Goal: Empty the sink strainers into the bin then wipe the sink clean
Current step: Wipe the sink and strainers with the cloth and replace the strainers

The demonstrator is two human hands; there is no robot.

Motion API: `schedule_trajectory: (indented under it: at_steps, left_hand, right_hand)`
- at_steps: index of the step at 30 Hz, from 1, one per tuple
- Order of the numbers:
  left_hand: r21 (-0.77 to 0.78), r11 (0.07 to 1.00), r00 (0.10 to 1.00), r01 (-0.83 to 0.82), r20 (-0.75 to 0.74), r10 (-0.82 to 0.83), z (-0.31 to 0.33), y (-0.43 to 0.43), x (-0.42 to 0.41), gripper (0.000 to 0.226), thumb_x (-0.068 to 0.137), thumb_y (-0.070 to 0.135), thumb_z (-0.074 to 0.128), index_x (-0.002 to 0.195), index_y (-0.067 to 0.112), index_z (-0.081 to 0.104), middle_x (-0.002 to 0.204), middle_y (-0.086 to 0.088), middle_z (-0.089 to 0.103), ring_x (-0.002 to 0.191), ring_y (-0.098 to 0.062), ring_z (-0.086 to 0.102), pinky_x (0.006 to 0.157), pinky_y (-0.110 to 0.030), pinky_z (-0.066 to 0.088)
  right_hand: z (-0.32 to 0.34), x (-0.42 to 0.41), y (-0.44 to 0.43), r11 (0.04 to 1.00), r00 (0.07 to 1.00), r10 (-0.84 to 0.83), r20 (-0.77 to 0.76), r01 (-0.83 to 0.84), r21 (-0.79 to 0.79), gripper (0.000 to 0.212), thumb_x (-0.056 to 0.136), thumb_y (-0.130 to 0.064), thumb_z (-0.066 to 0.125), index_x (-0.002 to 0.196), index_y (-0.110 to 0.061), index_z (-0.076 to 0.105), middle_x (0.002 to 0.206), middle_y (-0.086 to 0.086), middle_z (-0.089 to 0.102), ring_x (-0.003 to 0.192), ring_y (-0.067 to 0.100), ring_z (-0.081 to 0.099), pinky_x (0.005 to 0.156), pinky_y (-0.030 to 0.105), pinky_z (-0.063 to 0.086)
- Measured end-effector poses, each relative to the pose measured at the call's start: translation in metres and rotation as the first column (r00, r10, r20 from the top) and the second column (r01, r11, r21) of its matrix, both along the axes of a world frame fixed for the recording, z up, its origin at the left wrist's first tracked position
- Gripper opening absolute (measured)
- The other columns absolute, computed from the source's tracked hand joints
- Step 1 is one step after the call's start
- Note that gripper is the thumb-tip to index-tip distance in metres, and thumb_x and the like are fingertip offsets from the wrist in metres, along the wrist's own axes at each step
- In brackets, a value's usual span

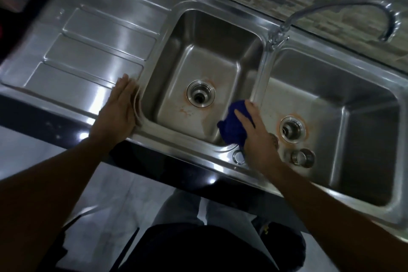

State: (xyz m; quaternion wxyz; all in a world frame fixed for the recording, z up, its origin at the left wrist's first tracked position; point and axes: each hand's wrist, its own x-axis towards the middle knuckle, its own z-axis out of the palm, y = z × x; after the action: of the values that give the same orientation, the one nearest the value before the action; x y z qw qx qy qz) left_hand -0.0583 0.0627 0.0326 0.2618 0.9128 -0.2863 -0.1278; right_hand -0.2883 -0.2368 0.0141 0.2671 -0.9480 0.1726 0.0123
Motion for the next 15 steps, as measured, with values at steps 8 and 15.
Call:
schedule_trajectory:
  at_steps: [8,15]
  left_hand:
    - [0.229,0.973,0.990,-0.009,0.137,-0.023,-0.011,0.025,0.011,0.065,0.100,0.033,0.027,0.158,0.004,0.023,0.168,-0.015,0.015,0.157,-0.027,0.011,0.128,-0.047,0.012]
    - [0.241,0.971,0.988,0.008,0.147,-0.045,-0.013,0.026,0.011,0.065,0.100,0.031,0.025,0.159,0.003,0.021,0.168,-0.015,0.012,0.158,-0.026,0.009,0.129,-0.046,0.009]
  right_hand:
    - [0.040,0.011,0.023,0.975,0.966,-0.151,0.211,0.111,0.191,0.069,0.089,0.006,0.055,0.148,-0.028,0.040,0.154,-0.002,0.041,0.143,0.018,0.041,0.114,0.045,0.043]
    - [0.018,0.017,0.100,0.908,0.912,0.407,0.053,-0.410,0.081,0.065,0.083,-0.017,0.056,0.147,-0.015,0.047,0.160,0.004,0.038,0.153,0.021,0.026,0.121,0.054,0.024]
